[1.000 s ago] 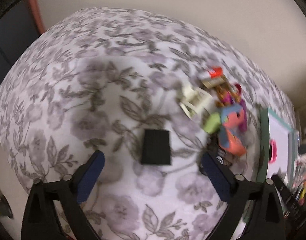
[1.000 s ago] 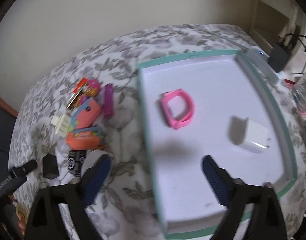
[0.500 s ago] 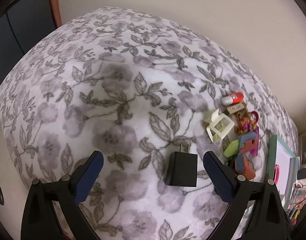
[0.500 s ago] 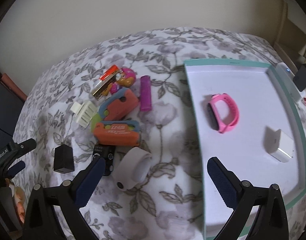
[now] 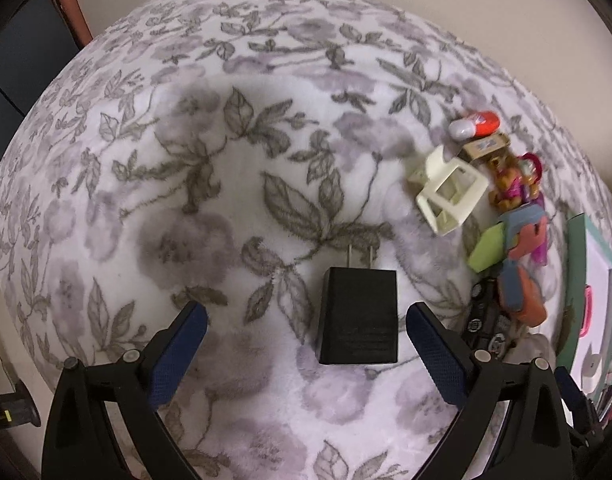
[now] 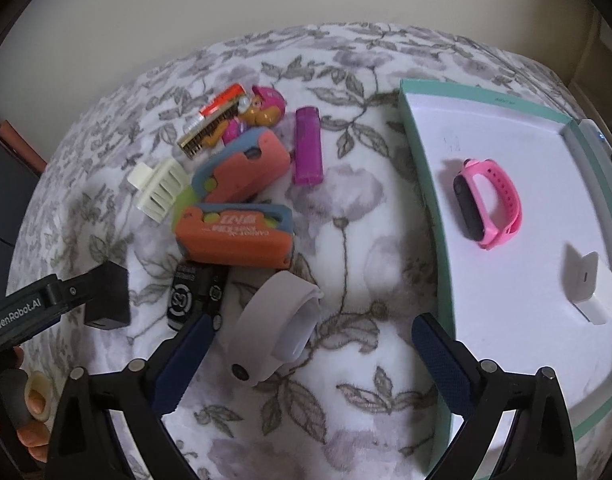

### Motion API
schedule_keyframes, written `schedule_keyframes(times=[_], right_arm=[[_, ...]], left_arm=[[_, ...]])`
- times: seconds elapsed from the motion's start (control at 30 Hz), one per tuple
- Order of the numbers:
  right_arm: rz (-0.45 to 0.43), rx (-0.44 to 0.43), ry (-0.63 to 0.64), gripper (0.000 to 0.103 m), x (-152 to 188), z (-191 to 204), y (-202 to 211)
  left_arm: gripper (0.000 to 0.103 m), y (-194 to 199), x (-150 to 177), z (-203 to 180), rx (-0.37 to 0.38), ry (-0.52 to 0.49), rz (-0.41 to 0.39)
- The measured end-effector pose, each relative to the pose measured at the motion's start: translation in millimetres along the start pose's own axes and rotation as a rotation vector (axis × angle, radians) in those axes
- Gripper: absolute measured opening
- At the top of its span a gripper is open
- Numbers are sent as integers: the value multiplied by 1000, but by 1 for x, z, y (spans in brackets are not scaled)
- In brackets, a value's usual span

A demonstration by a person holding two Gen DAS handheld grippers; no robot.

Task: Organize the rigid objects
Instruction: 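Grasp the black charger with the left tool while the right tool grasps the white round device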

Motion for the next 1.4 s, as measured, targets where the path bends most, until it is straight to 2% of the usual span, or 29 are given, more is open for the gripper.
schedule_keyframes(times=[0.33,0.5,0.6,0.7,0.87,0.93,1.0,1.13,1.23,1.4], right_arm=[[16,60,38,91,6,3,-17],[-3,113,87,91,8,9,-21],[-4,110,77,91,7,8,-21],[-7,113,78,88,6,8,-20],[-8,109,81,79,5,8,-17],[-11,113,74,74,5,6,-16],[-16,120,67,62,3,4,-14],[-17,116,54,52,1,0,-11],[-19,116,49,45,-1,-3,-10],[-16,105,48,45,-2,-4,-9]], left_arm=[[99,-28,4,-11,-50,-58,51],[99,-32,9,-10,-49,-55,48],[99,-33,7,-7,-54,-60,46],[91,-31,3,-12,-42,-70,42],[68,-20,2,-23,-30,-107,27],[65,-20,3,-27,-29,-118,18],[59,-20,3,-28,-23,-123,16],[43,-19,4,-28,-23,-125,9],[43,-18,3,-34,-24,-124,10],[43,-19,4,-27,-19,-115,16]])
Point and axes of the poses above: each gripper's, at about its wrist camera, not at the fingertips, and y roughly against the way its jaws point, z to its left, x to its underside, the point moved 4 cm from there along -y, roughly the way its jaws point, and after that the axes turned 9 degrees about -y, right-handed, at the moved point
